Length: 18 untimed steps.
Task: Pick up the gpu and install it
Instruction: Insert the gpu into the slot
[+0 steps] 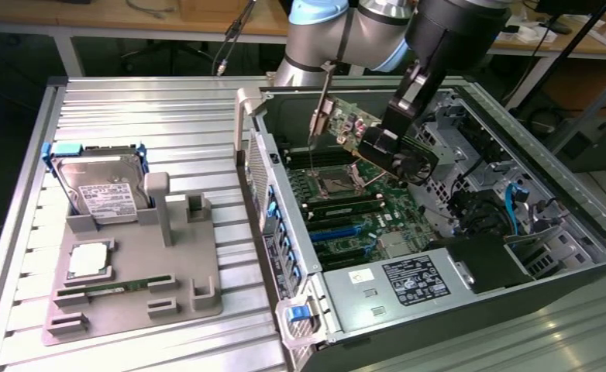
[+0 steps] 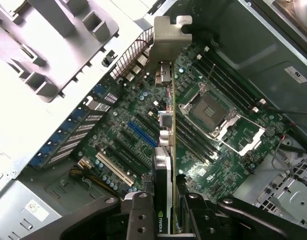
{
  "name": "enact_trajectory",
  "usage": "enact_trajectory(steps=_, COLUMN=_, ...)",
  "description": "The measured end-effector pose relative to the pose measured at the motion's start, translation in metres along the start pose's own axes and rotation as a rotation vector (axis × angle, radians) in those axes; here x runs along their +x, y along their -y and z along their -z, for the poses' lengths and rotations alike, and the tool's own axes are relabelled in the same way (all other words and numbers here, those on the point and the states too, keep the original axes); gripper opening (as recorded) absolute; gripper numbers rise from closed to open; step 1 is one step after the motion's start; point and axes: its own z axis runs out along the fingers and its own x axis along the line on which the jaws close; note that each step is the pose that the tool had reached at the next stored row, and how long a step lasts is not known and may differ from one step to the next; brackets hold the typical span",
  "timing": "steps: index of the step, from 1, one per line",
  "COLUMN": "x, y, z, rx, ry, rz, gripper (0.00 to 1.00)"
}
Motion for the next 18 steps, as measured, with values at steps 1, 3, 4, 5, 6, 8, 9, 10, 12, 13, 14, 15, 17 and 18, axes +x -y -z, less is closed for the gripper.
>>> enact_trajectory(steps=1, x=0.0000, y=0.0000, z=0.0000, rx=-0.0001, ry=-0.0002, rz=0.004, gripper=0.27)
enact_trajectory(steps=3, x=0.0000, y=0.0000, z=0.0000, rx=-0.0003, ry=-0.0005, rz=0.011, gripper=0.27)
enact_trajectory(steps=4, x=0.0000, y=0.0000, z=0.0000, rx=-0.0004, ry=-0.0007, rz=0.014, gripper=0.27)
enact_trajectory(steps=5, x=0.0000, y=0.0000, z=0.0000, rx=-0.0004, ry=-0.0008, rz=0.017, gripper=0.27)
enact_trajectory(steps=6, x=0.0000, y=0.0000, z=0.0000, rx=-0.0005, ry=-0.0009, rz=0.019, gripper=0.27)
enact_trajectory(steps=8, x=0.0000, y=0.0000, z=0.0000, rx=-0.0005, ry=-0.0009, rz=0.019, gripper=0.27)
enact_trajectory(steps=9, x=0.0000, y=0.0000, z=0.0000, rx=-0.0005, ry=-0.0009, rz=0.020, gripper=0.27)
enact_trajectory(steps=10, x=0.0000, y=0.0000, z=0.0000, rx=-0.0005, ry=-0.0009, rz=0.020, gripper=0.27)
enact_trajectory(steps=12, x=0.0000, y=0.0000, z=0.0000, rx=-0.0005, ry=-0.0010, rz=0.020, gripper=0.27)
enact_trajectory(steps=13, x=0.0000, y=0.0000, z=0.0000, rx=-0.0005, ry=-0.0009, rz=0.020, gripper=0.27)
enact_trajectory(steps=14, x=0.0000, y=0.0000, z=0.0000, rx=-0.0005, ry=-0.0010, rz=0.020, gripper=0.27)
enact_trajectory(steps=15, x=0.0000, y=0.0000, z=0.0000, rx=-0.0005, ry=-0.0009, rz=0.020, gripper=0.27)
enact_trajectory(steps=17, x=0.0000, y=0.0000, z=0.0000, rx=-0.0006, ry=-0.0011, rz=0.024, gripper=0.27)
enact_trajectory(steps=18, x=0.0000, y=0.0000, z=0.0000, rx=-0.0006, ry=-0.0012, rz=0.026, gripper=0.27)
